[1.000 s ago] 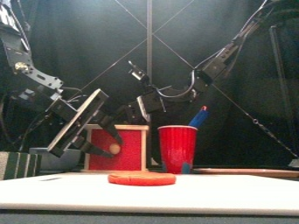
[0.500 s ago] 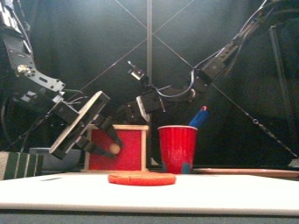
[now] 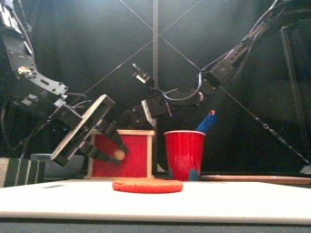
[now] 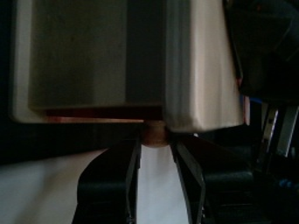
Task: Get the cutter from the drawer then cut the dough then place the extra dough in the bowl
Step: Open the drawer
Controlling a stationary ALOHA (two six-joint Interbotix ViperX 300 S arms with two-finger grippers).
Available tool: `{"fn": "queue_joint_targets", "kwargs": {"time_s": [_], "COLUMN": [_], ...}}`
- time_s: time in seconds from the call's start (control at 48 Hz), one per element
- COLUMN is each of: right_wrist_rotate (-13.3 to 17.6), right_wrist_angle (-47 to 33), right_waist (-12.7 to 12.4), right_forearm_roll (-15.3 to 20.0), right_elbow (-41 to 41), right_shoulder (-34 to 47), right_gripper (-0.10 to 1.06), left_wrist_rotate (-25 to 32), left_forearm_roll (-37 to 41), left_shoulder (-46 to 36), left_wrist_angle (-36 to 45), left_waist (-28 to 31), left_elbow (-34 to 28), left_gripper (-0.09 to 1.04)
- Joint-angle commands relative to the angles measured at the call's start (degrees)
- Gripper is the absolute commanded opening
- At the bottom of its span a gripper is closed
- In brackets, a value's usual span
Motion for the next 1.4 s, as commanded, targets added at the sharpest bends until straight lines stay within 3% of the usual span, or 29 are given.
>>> {"fn": "queue_joint_targets", "kwargs": {"time_s": [0.021, 1.396], "right_wrist_rotate": [-0.18, -0.18], "right_wrist_angle": [1.05, 2.72], "right_waist": [0.79, 0.44], "right_forearm_roll": [-0.18, -0.26], "right_elbow": [0.18, -0.97], "right_shoulder": [0.26, 0.18], "right_gripper": [0.03, 0.03], "left_wrist_rotate": [0.09, 0.44], "left_forearm_roll": [-0.35, -1.76], "left_shoulder": [-0.79, -3.96], "left_wrist_angle": [1.23, 9.40], "left_waist": [-1.93, -8.70], "left_elbow": [-0.79, 0.26], "left_gripper": [0.55, 0.55]}}
